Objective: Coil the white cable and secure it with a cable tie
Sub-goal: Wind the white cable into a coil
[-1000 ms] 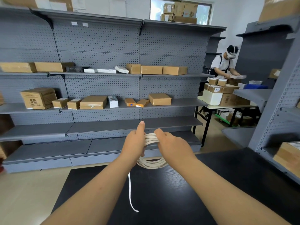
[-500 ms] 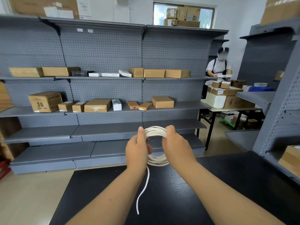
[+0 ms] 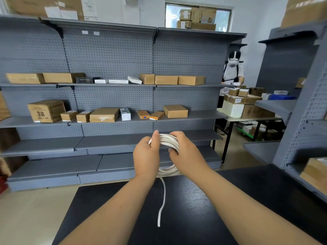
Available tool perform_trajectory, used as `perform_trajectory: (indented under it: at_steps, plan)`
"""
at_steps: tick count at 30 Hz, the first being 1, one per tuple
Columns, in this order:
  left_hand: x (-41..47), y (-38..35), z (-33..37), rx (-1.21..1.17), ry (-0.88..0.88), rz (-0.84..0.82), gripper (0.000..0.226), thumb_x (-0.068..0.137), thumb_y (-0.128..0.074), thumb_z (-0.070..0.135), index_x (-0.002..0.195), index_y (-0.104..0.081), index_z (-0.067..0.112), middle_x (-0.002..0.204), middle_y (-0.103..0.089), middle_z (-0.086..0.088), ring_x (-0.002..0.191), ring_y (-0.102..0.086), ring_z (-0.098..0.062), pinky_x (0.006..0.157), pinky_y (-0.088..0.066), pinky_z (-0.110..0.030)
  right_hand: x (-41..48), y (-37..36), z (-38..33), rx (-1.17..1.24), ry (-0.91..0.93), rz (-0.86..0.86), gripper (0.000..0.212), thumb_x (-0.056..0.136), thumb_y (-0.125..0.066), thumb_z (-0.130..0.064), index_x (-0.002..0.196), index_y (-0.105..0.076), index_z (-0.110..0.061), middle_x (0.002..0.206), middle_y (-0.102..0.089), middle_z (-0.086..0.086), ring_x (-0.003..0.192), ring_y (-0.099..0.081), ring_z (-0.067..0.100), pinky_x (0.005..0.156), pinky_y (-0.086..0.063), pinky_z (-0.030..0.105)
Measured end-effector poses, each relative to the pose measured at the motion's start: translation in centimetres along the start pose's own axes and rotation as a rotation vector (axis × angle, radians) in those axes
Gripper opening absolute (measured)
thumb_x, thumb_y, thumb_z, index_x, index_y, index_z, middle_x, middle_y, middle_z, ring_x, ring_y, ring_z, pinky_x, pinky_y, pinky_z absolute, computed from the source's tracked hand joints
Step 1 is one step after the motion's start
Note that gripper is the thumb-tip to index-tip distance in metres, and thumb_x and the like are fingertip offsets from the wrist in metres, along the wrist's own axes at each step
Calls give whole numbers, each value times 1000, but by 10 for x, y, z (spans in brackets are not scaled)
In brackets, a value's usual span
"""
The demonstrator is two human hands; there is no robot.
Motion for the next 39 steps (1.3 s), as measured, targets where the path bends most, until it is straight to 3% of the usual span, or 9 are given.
perform_trajectory:
  at_steps: [4,7,15,21,25,27,31,36,39]
  plan:
    - [5,2,4,111,-79,-42,50,93,-44,43,60,-39,6,53,-35,0,54,-31,-18,52,-26,-34,1,-1,-4,-322,35,-4,19,95,-41,-20,113,-42,-14,107,-57,8,91,-55,29,64,-38,34]
    - [7,3,3,155,-111,-82,50,92,-46,43,62,-42,4,53,-38,-1,54,-32,-17,51,-27,-32,1,-1,-5,-414,29,-23,20,94,-44,-26,111,-42,-14,103,-59,7,92,-53,27,63,-35,33]
    - [11,8,-14,89,-28,-65,59,92,-43,45,67,-48,-8,58,-42,-10,58,-37,-20,55,-30,-34,-1,-8,3,-100,-119,-238,36,85,-57,-46,104,-47,-17,96,-60,-1,89,-56,21,75,-43,35]
    - [12,1,-21,12,23,-128,64,91,-43,50,73,-55,-10,61,-48,-18,59,-41,-17,58,-34,-34,-1,-9,5,-57,-127,-201,20,91,-50,-32,99,-47,-14,93,-60,5,84,-57,25,75,-46,41]
    - [9,-2,-24,-154,153,-187,52,92,-45,44,64,-51,1,54,-37,-9,45,-35,-12,40,-30,-16,0,-8,6,-78,-135,-196,15,91,-47,-25,97,-45,-11,90,-59,9,82,-57,29,73,-46,42]
    - [3,-3,-28,-237,221,-186,48,93,-46,43,65,-51,4,52,-40,-9,40,-37,-8,39,-31,-14,1,-8,9,-69,-155,-171,14,91,-46,-24,95,-44,-11,91,-59,9,83,-56,30,73,-45,41]
    - [-13,-4,-32,-327,313,-40,47,93,-44,45,67,-54,7,52,-48,-4,54,-46,-18,57,-37,-30,2,-8,11,-49,-202,-95,15,92,-46,-23,98,-44,-10,91,-58,10,85,-56,32,67,-40,35]
    - [-12,3,-26,-324,285,162,52,98,-30,44,57,-34,12,53,-34,-6,51,-32,-19,53,-32,-29,-4,-10,5,-15,-164,-17,13,91,-48,-21,96,-43,-11,95,-61,13,87,-56,33,71,-42,37]
    - [-1,8,-23,-269,191,155,49,98,-34,38,55,-23,18,53,-25,-2,53,-24,-17,55,-24,-32,-4,-7,0,-15,-127,-44,19,90,-52,-28,97,-44,-13,94,-62,7,86,-56,28,75,-46,38]
Point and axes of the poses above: each hand's wrist, its own x-axis towards the middle knuckle, its own y-axis out of the back of the hand, z = x × y, the point moved 6 cm from there along x, towards the middle knuckle
